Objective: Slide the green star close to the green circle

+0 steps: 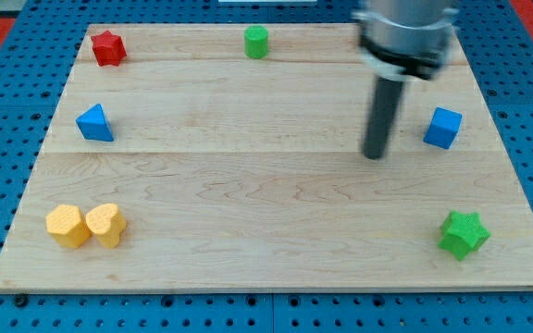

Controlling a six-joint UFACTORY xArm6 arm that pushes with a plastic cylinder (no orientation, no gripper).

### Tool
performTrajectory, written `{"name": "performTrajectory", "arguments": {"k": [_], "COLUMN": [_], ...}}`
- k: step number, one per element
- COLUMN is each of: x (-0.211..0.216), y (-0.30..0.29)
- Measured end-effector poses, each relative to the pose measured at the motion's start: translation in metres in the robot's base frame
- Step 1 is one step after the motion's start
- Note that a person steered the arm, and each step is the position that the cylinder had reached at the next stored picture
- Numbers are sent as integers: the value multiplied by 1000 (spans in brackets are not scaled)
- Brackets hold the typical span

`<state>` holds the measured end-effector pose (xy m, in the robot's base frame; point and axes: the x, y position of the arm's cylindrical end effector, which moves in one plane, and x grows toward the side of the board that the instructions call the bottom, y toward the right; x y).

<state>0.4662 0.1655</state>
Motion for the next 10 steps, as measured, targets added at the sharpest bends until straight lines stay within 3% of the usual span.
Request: {"name": "performTrajectory", "arguments": {"k": [1, 2, 3, 4, 5, 7, 8, 9, 10], "x": [67, 92, 126, 81, 24, 95, 96, 65, 37], "y": [87, 95, 57, -2, -96, -61, -139, -186, -149]}}
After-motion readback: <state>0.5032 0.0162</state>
